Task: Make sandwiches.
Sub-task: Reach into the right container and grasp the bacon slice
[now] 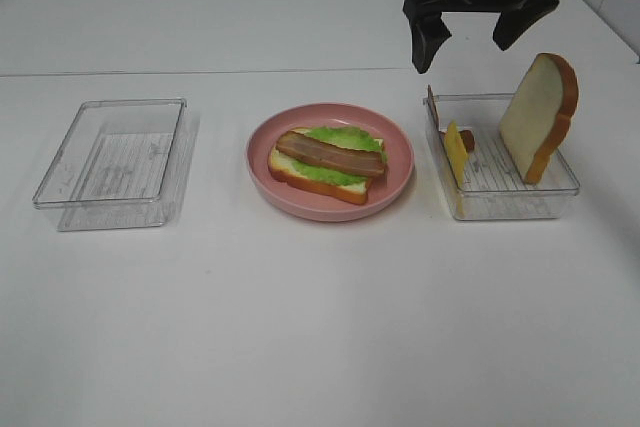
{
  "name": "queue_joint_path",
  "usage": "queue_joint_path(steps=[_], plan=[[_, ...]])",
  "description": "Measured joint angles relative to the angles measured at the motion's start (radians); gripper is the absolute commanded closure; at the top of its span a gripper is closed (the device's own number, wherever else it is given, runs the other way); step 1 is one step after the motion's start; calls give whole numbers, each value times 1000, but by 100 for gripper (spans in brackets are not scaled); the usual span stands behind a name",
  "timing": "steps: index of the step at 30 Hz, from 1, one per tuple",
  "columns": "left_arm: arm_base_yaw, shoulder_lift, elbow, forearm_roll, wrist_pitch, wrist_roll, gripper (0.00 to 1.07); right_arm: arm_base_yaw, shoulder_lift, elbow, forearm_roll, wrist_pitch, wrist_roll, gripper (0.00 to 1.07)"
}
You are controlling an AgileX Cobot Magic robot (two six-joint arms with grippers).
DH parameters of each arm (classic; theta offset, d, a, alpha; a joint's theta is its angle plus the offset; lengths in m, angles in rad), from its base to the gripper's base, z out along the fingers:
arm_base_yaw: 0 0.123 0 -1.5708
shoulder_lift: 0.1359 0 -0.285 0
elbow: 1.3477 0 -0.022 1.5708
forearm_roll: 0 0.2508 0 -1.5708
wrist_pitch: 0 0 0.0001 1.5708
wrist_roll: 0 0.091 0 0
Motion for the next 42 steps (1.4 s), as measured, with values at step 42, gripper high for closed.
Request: queue_joint_path(steps=[42], plan=[[0, 0, 0, 0, 0, 0, 9, 0, 191, -21, -105, -221, 257, 11]])
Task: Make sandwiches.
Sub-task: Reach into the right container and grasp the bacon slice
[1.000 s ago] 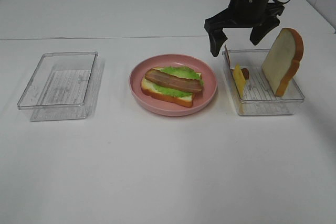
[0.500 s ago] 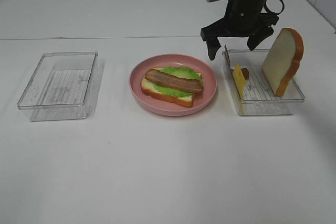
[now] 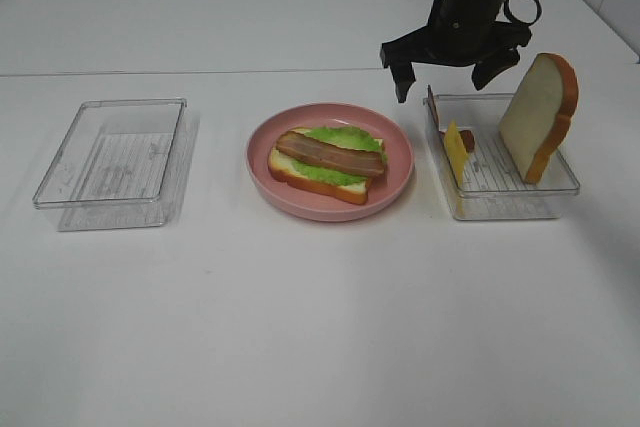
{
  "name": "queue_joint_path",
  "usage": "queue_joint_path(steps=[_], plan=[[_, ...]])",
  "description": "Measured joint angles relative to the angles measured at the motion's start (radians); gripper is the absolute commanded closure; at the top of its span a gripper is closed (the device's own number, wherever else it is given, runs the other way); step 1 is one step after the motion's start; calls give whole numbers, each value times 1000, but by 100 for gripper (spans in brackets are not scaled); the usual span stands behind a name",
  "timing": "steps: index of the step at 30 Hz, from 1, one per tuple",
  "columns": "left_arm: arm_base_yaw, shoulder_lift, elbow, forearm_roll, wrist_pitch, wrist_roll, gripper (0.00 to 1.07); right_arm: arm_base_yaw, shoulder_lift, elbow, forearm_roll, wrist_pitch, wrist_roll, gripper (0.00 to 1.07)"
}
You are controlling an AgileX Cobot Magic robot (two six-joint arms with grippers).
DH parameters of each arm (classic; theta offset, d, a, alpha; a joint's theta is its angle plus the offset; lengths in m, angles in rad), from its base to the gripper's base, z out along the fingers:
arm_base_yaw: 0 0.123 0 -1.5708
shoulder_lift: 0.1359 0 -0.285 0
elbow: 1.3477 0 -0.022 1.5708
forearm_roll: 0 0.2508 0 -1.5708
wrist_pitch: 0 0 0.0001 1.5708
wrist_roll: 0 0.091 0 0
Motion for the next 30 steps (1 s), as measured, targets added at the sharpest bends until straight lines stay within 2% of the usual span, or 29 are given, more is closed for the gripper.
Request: queue_joint_path(steps=[6, 11, 13, 15, 16, 17, 19, 20, 21, 22, 23, 24, 25, 27, 28, 30], plan=[[0, 0, 0, 0, 0, 0, 9, 0, 29, -1, 10, 0, 0, 11], [0, 0, 0, 0, 0, 0, 9, 0, 37, -1, 12, 0, 0, 16], [0, 0, 0, 0, 0, 0, 9, 0, 38, -1, 12, 0, 0, 25], [0, 0, 0, 0, 0, 0, 9, 0, 41, -1, 12, 0, 0, 28], [0, 0, 0, 0, 0, 0, 9, 0, 42, -1, 12, 0, 0, 35], [0, 0, 0, 0, 0, 0, 9, 0, 42, -1, 12, 0, 0, 35], [0, 0, 0, 0, 0, 0, 9, 0, 45, -1, 12, -1, 0, 48], [0, 0, 0, 0, 0, 0, 9, 0, 45, -1, 12, -1, 0, 48], [0, 0, 0, 0, 0, 0, 9, 0, 46, -1, 11, -2, 1, 59], [0, 0, 0, 0, 0, 0, 9, 0, 46, -1, 11, -2, 1, 59], [0, 0, 0, 0, 0, 0, 9, 0, 46, -1, 10, -2, 5, 67], [0, 0, 0, 0, 0, 0, 9, 0, 46, -1, 10, -2, 7, 81], [0, 0, 0, 0, 0, 0, 9, 0, 46, -1, 10, -2, 7, 81], [0, 0, 0, 0, 0, 0, 9, 0, 49, -1, 9, -2, 8, 90], [0, 0, 0, 0, 0, 0, 9, 0, 49, -1, 9, -2, 8, 90], [0, 0, 0, 0, 0, 0, 9, 0, 56, -1, 9, -2, 6, 98]])
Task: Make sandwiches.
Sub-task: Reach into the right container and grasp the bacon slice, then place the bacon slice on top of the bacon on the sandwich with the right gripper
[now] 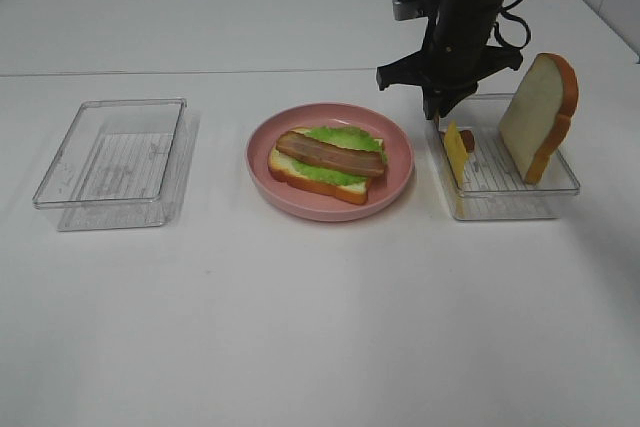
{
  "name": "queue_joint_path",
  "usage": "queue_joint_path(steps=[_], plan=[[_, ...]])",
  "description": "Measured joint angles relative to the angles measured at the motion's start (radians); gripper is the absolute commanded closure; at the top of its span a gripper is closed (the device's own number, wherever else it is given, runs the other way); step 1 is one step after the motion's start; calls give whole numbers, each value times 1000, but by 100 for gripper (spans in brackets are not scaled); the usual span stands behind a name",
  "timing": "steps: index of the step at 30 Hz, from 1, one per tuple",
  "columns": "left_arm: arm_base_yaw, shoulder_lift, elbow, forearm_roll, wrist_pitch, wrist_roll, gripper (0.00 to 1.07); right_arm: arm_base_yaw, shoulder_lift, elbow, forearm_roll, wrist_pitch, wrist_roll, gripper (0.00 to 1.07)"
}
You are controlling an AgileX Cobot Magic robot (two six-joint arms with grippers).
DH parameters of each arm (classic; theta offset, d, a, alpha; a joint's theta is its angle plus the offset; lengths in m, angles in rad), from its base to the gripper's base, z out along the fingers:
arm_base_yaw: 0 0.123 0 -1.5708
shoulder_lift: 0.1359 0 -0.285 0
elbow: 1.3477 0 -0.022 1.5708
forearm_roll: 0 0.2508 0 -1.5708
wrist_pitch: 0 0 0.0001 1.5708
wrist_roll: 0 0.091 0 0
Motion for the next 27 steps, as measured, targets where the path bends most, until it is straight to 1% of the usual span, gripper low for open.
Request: queue_joint_path(steps=[1, 2, 19, 21, 27], plan=[[0, 0, 0, 0, 0, 0, 9, 0, 0, 0, 0, 0, 0, 98], [0, 0, 0, 0, 0, 0, 9, 0, 1, 0, 0, 0, 0, 107], [0, 0, 0, 0, 0, 0, 9, 6, -25, 1, -19, 16, -35, 107], [0, 0, 0, 0, 0, 0, 9, 6, -68, -1, -51, 42, -37, 107], [0, 0, 0, 0, 0, 0, 9, 6, -122, -29, -60, 73, -62, 107]])
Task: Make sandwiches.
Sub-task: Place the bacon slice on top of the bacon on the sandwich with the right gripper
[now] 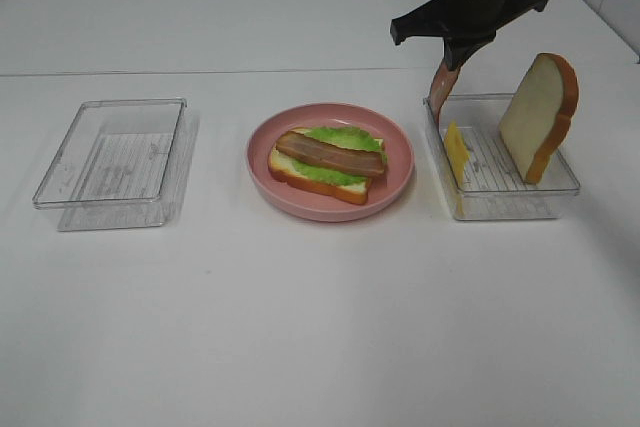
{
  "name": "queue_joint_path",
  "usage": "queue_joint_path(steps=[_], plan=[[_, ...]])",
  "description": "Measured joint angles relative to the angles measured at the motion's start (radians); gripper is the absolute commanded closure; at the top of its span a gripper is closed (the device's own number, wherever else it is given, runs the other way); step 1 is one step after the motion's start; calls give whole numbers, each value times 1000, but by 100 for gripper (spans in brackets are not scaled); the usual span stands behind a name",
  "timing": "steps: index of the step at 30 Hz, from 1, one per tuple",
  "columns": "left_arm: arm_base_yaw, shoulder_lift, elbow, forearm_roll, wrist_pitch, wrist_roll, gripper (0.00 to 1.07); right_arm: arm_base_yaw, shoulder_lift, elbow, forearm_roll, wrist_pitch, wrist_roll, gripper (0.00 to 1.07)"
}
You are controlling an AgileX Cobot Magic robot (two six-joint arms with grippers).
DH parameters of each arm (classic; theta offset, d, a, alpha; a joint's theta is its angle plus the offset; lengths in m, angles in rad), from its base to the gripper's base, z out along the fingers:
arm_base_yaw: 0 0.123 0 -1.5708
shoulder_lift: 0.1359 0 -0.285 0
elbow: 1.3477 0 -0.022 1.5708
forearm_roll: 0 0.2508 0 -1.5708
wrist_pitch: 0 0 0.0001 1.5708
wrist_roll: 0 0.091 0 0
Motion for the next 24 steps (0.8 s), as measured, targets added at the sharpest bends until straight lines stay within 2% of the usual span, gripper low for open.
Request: queue_joint_path(steps=[8, 13, 16, 18, 20, 24], plan=[[0, 0, 0, 0, 0, 0, 9, 0, -47, -31, 10, 62, -25, 107], [0, 0, 0, 0, 0, 0, 9, 0, -153, -39, 69, 97, -52, 107], [0, 0, 0, 0, 0, 0, 9, 0, -166, -39, 80, 99, -54, 107], [0, 0, 0, 0, 0, 0, 9, 0, -191, -39, 147, 127, -60, 107], [0, 0, 0, 0, 0, 0, 9, 1, -192, -39, 161, 135, -62, 107], [0, 0, 0, 0, 0, 0, 9, 40, -189, -39, 209, 166, -76, 107]])
